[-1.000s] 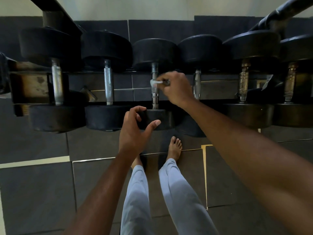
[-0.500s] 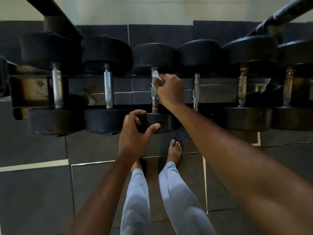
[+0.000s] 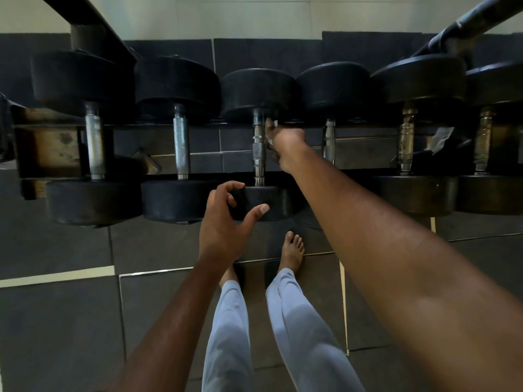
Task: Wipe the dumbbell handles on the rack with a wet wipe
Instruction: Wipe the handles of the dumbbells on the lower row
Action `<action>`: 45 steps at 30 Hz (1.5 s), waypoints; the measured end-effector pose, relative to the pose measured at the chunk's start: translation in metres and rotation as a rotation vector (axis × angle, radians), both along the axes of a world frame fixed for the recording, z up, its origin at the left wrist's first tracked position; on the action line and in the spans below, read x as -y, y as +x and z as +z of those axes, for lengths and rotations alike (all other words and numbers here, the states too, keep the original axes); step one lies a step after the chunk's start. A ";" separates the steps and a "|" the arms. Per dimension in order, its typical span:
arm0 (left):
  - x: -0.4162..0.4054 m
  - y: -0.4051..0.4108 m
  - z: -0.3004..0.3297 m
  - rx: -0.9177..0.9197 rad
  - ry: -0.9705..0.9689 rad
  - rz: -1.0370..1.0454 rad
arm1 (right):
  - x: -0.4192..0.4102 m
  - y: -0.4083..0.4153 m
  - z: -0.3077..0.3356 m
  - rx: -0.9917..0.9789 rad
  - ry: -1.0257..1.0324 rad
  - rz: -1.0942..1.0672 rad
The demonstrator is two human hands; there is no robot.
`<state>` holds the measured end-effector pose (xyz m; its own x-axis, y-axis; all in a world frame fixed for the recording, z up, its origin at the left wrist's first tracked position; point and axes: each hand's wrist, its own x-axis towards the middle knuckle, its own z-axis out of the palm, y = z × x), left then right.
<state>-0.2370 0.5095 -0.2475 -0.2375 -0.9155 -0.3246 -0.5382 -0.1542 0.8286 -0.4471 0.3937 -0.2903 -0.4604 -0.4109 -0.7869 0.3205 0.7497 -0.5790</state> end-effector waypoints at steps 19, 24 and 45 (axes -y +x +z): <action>0.001 0.001 -0.002 -0.015 0.003 0.001 | -0.060 -0.011 0.008 0.059 0.069 0.335; 0.001 0.000 -0.001 -0.007 0.000 0.007 | -0.070 -0.017 0.011 -0.070 0.078 0.661; -0.001 0.000 -0.001 -0.005 0.028 0.026 | 0.014 0.012 0.054 -1.115 -0.136 1.488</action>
<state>-0.2374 0.5108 -0.2483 -0.2153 -0.9119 -0.3493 -0.5297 -0.1915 0.8263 -0.4347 0.3794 -0.2365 0.0760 -0.9356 -0.3447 -0.9934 -0.0413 -0.1071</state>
